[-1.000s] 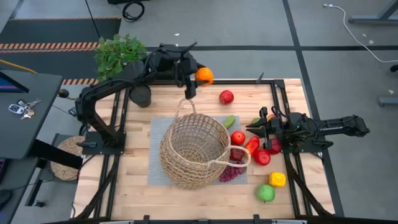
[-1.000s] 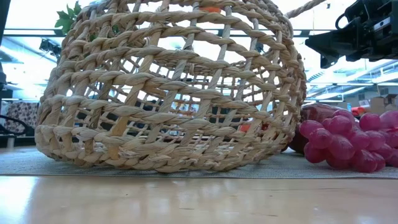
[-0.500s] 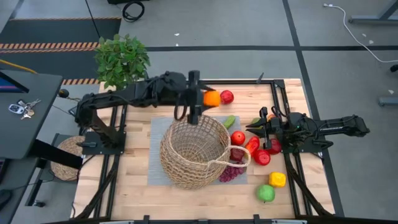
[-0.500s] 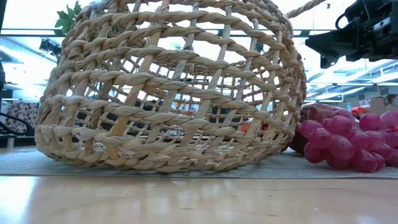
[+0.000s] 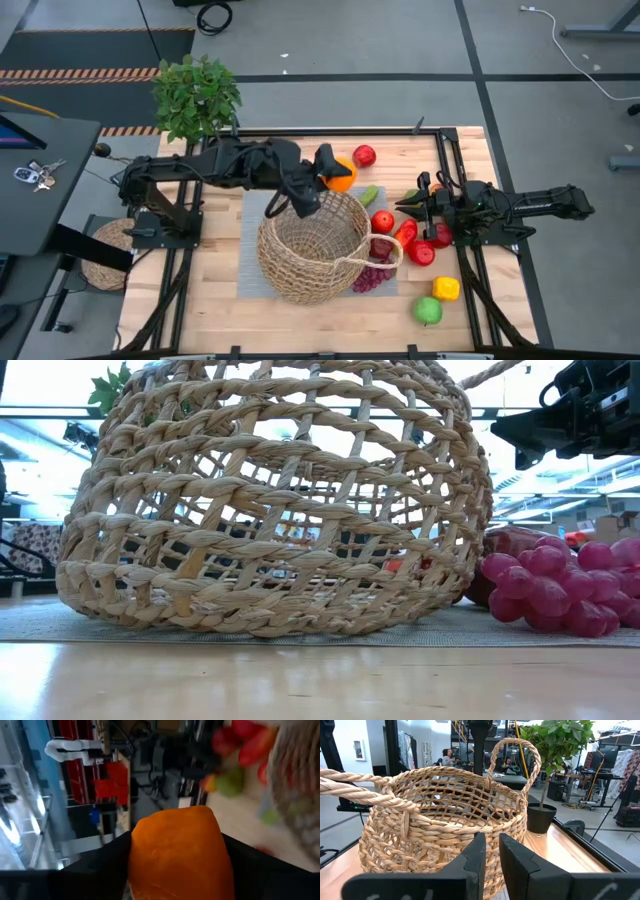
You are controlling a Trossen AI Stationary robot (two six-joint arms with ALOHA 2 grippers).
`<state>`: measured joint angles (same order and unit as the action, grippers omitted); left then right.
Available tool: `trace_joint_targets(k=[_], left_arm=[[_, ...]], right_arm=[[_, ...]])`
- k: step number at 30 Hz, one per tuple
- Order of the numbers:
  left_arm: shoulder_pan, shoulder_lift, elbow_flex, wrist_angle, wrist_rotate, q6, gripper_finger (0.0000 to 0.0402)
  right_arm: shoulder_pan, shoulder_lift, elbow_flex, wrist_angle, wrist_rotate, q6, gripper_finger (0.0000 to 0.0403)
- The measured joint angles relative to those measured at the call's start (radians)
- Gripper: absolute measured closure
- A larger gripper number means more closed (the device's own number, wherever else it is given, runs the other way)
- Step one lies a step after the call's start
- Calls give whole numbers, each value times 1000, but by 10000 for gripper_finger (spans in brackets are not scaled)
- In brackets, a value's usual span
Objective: Build produce basket
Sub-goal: Put the orange into the basket
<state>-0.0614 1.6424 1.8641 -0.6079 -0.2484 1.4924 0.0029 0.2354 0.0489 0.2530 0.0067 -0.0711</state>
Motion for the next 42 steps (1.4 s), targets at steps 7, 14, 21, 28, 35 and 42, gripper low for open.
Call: trace_joint_targets(k=[7, 14, 21, 28, 35, 42], left_arm=[[4, 0, 0, 1, -33, 32, 134], [33, 0, 0, 6, -70, -556, 134], [101, 0, -1, -116, -44, -1050, 137], [122, 0, -1, -93, 115, -1351, 138], [157, 0, -1, -107, 136, -1752, 133], [160, 0, -1, -101, 158, -1777, 133]], right_arm=[[0, 0, 0, 0, 0, 0, 341], [0, 0, 0, 0, 0, 0, 341], [0, 0, 0, 0, 0, 0, 341], [0, 0, 0, 0, 0, 0, 341], [0, 0, 0, 0, 0, 0, 341], [0, 0, 0, 0, 0, 0, 341]])
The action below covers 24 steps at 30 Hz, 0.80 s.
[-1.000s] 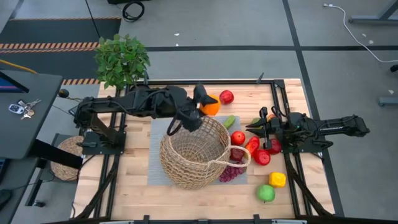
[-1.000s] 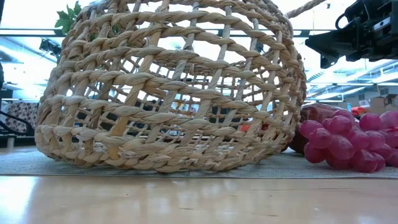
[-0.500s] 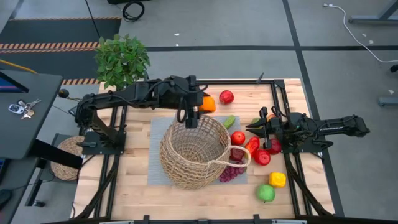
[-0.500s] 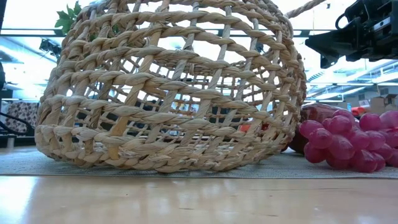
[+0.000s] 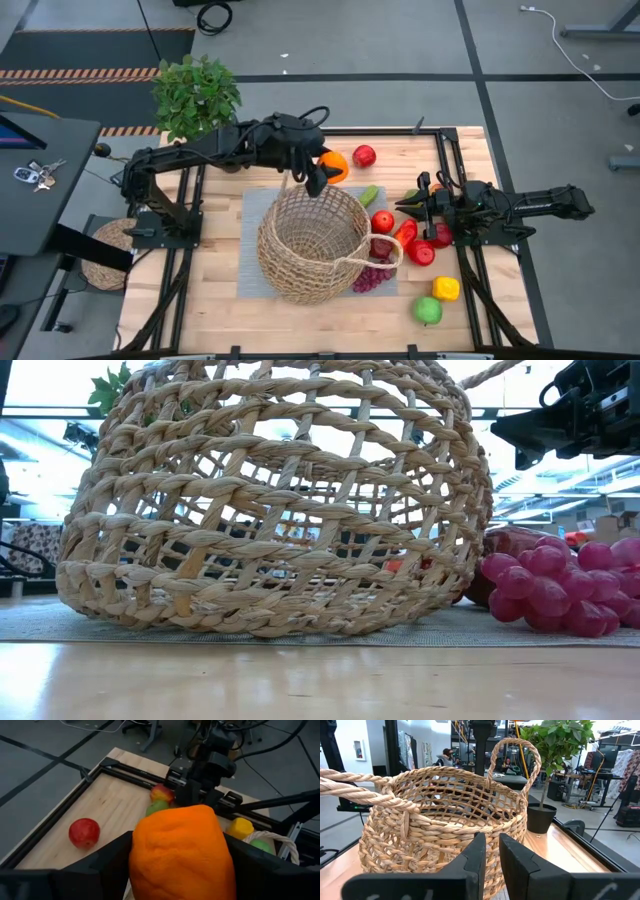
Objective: Build produce basket
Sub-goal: Put the orange into the basket
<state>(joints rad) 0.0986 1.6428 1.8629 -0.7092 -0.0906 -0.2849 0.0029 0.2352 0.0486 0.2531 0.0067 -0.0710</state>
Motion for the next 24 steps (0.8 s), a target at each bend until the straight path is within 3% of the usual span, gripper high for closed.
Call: trace_joint_targets(k=[11, 13, 18, 24], left_arm=[[-44, 10, 1, 1, 15, 21, 132], [-66, 17, 0, -15, 61, 92, 134], [-127, 67, 0, -31, 66, 332, 134], [-178, 139, 0, -26, -126, 785, 134]], right_arm=[[0, 0, 0, 0, 0, 0, 341], [0, 0, 0, 0, 0, 0, 341], [0, 0, 0, 1, 0, 0, 341], [0, 11, 1, 16, 0, 0, 341]])
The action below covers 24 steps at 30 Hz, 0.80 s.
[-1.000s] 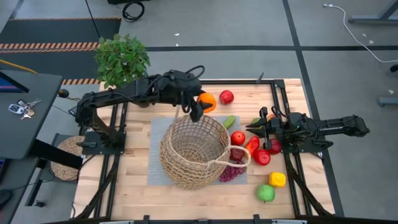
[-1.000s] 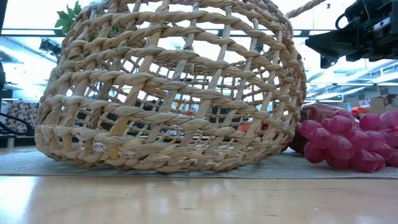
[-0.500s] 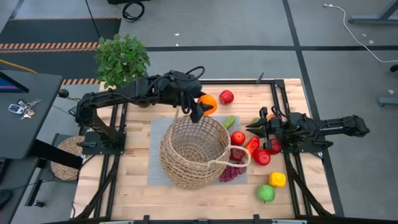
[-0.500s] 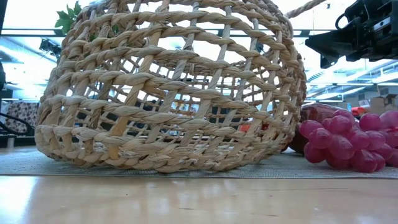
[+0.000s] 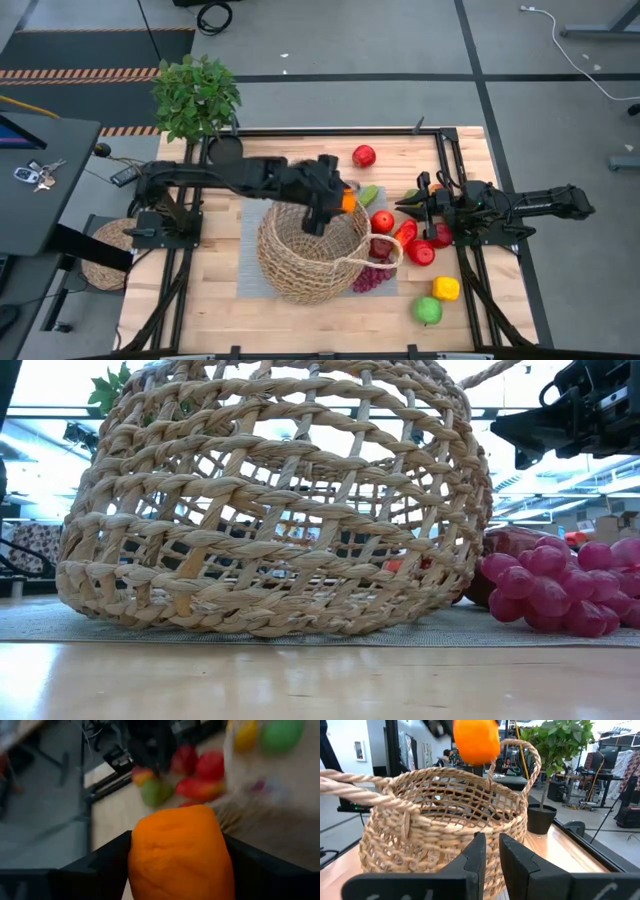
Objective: Build produce basket
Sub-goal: Put the orange into the basket
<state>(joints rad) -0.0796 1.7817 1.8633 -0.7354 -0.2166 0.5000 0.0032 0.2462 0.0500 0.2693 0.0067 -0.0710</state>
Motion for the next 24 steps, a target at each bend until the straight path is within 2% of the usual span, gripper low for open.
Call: trace_joint_targets(k=[7, 13, 20, 24], left_arm=[[-46, 79, 0, -84, -31, 414, 134], [-67, 132, 0, -206, -43, 663, 136], [-63, 208, 0, -277, -31, 664, 131], [-63, 257, 0, -301, 28, 663, 133]], right_arm=[[0, 4, 0, 7, 0, 0, 341], [0, 4, 0, 7, 0, 0, 341], [0, 4, 0, 7, 0, 0, 341], [0, 4, -1, 7, 0, 0, 341]])
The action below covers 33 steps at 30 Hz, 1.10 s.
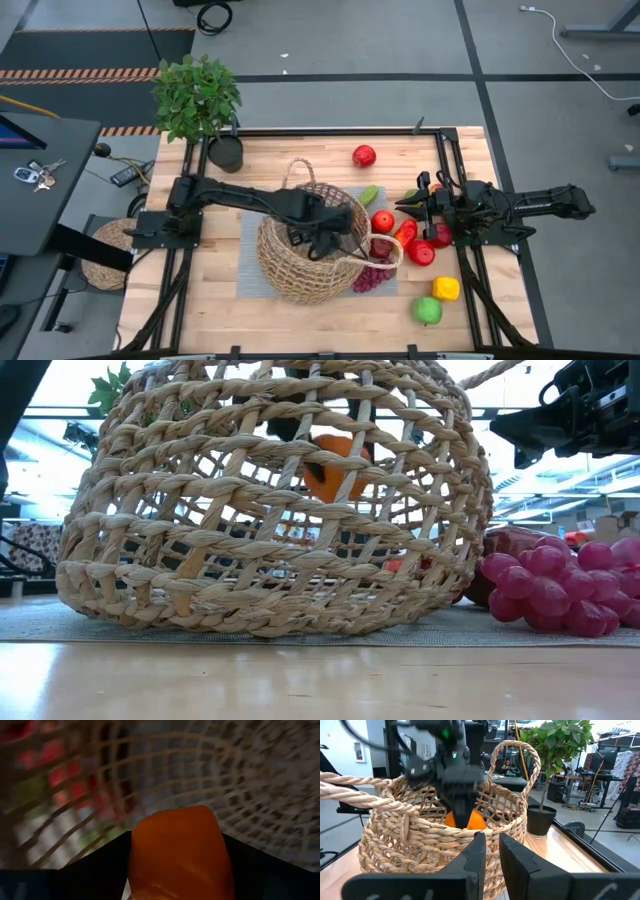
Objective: Build produce basket
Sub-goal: Put the orange into the basket, then put the red apple into the basket
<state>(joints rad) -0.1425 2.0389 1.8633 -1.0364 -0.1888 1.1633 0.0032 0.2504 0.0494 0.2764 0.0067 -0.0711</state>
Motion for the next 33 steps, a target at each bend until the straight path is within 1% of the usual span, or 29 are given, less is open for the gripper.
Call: trace_joint_targets(k=[2, 6, 9, 13, 16, 20, 23, 26, 29, 33], left_arm=[[-3, 25, 0, -21, 30, -1, 131], [-8, 69, 0, -55, 39, -37, 128], [-7, 97, 0, -91, 43, -114, 127], [0, 134, 2, -126, 111, -209, 123], [-3, 148, 2, -125, 119, -237, 112], [-8, 149, 2, -121, 118, -250, 85], [-8, 142, 2, -122, 111, -295, 63], [-9, 133, 21, -161, 46, -335, 49], [-10, 131, 85, -234, -16, -369, 50], [0, 130, 197, -284, -21, -421, 58]], right_arm=[[0, 0, 0, 0, 0, 0, 341], [0, 0, 0, 0, 0, 0, 341], [0, 0, 0, 0, 0, 0, 341], [0, 0, 0, 0, 0, 0, 341], [0, 0, 0, 0, 0, 0, 341], [0, 0, 0, 0, 0, 0, 341], [0, 0, 0, 0, 0, 0, 341], [0, 0, -1, 0, 0, 0, 341], [0, 0, -1, 0, 0, 0, 341], [0, 0, -1, 0, 0, 0, 341]])
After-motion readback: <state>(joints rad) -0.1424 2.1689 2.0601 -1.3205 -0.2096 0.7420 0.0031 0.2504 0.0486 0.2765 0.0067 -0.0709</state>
